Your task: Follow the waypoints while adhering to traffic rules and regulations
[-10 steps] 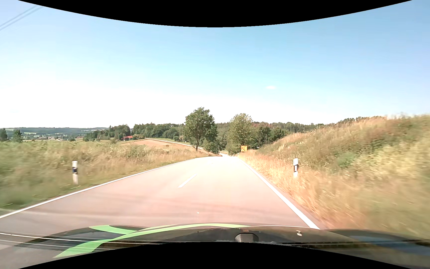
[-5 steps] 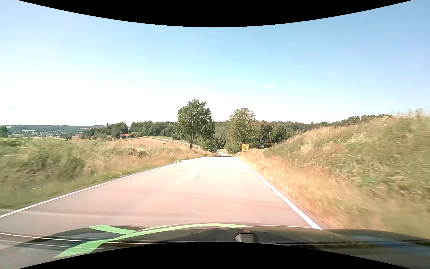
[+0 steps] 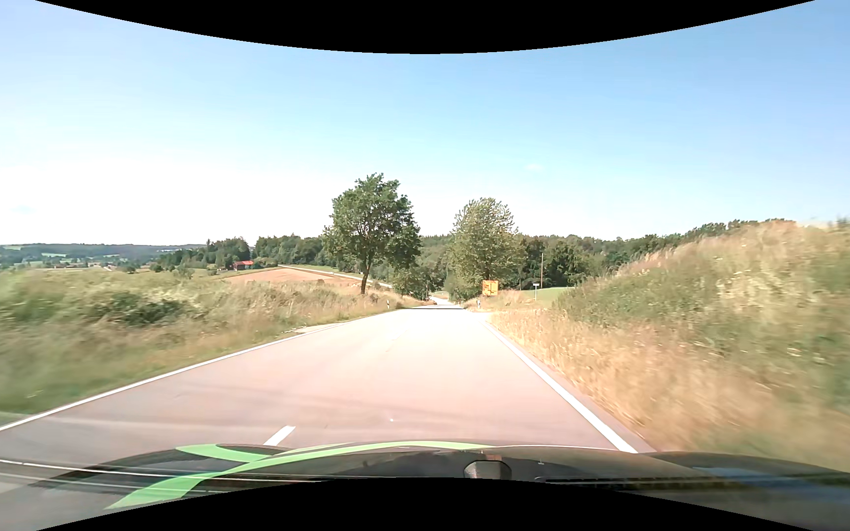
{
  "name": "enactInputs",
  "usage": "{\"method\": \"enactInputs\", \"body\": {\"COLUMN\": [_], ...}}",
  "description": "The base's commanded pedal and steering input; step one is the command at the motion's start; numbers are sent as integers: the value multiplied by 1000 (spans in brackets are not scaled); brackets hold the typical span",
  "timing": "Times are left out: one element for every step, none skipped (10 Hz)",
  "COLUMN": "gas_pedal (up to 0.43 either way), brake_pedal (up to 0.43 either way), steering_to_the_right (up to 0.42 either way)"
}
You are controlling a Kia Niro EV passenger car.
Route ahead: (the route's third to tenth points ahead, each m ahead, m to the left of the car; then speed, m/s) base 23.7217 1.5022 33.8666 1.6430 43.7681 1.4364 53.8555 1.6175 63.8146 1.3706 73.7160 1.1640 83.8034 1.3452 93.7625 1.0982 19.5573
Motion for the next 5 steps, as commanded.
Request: {"method": "enactInputs", "body": {"gas_pedal": [118,118,118,118,118], "brake_pedal": [0,0,0,0,0], "steering_to_the_right": [0,0,0,0,0]}}
